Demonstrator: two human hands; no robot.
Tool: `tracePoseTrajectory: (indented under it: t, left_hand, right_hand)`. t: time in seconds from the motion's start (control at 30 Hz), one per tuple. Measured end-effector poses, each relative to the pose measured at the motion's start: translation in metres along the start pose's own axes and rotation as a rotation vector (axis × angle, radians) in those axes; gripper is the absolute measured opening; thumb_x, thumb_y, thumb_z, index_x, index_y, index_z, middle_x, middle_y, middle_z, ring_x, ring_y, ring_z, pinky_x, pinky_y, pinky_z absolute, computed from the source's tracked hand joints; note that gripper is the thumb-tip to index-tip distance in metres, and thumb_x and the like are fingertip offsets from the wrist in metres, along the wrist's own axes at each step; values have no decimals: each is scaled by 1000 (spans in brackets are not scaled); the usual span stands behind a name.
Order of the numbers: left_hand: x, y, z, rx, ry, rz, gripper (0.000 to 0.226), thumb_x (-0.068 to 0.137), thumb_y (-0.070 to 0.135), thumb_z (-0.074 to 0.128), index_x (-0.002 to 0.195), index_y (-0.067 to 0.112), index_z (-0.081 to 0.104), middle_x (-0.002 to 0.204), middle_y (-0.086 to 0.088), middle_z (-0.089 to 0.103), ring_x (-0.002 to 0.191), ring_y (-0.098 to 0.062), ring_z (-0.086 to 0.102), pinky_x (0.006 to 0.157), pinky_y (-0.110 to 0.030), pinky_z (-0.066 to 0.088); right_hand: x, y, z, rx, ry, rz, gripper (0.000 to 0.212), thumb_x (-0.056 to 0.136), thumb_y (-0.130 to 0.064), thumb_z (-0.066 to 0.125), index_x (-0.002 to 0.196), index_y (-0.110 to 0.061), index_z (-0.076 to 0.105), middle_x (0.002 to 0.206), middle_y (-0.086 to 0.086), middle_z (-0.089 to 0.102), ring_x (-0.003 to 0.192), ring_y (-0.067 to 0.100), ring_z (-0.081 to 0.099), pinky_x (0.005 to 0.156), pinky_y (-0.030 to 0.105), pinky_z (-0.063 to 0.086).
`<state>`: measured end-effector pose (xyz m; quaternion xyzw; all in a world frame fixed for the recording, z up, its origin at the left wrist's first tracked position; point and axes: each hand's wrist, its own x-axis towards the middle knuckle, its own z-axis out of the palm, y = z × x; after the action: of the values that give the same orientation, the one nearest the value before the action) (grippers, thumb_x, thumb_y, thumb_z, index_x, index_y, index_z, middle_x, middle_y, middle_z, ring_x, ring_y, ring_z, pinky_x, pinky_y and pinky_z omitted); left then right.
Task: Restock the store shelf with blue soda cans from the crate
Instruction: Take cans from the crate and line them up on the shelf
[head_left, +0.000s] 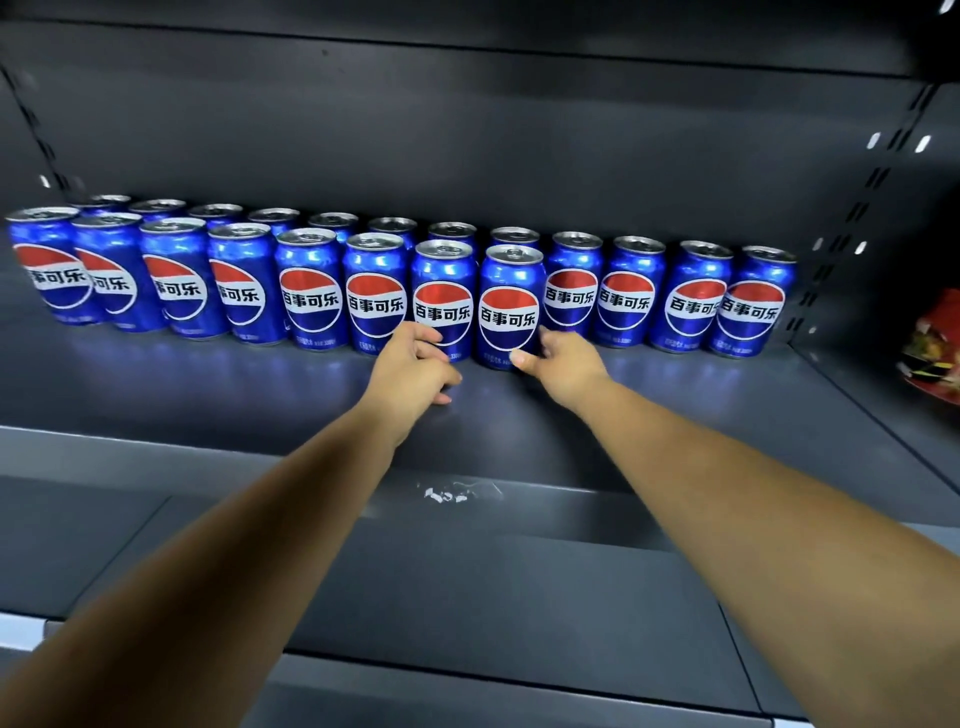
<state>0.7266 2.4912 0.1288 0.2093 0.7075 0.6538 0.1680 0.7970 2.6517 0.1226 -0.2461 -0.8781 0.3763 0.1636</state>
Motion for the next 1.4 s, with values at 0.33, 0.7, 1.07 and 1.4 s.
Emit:
tracePoseTrajectory:
  t: [0.33, 0.7, 1.07, 1.4]
  left_hand:
    - [0, 0, -1, 8, -25, 3, 37, 80, -9, 60, 107, 10, 45, 84, -1, 51, 83, -19, 56, 57, -23, 47]
    - [-16, 16, -1, 146, -72, 30, 34, 81, -4, 60, 108, 11, 48, 85, 1, 51, 75, -13, 52, 61, -23, 46]
    - [-105, 51, -53, 712, -204, 521, 32, 82, 6, 56, 114, 9, 52, 107, -9, 58, 87, -19, 51, 83, -33, 46]
    - [-192, 26, -145, 982, -297, 717, 44, 88, 15, 54, 131, 14, 46, 127, -4, 53, 118, -19, 48, 97, -38, 42]
  right_hand:
    - [-8, -1, 2, -196, 32, 2, 57, 95, -22, 53, 145, -5, 31, 145, 13, 43, 133, 27, 40, 109, 34, 33]
    - [-49, -22, -8, 171, 178, 40, 66, 83, -8, 70, 141, -1, 37, 139, 11, 50, 128, 21, 47, 101, 22, 35]
    - [-155, -119, -3, 352, 77, -99, 58, 80, -11, 73, 132, 0, 49, 134, 10, 54, 123, 15, 50, 98, 21, 43]
    - [-266, -160, 43, 542, 42, -62, 20, 85, -16, 66, 106, -15, 63, 93, -4, 67, 102, 17, 63, 92, 29, 48]
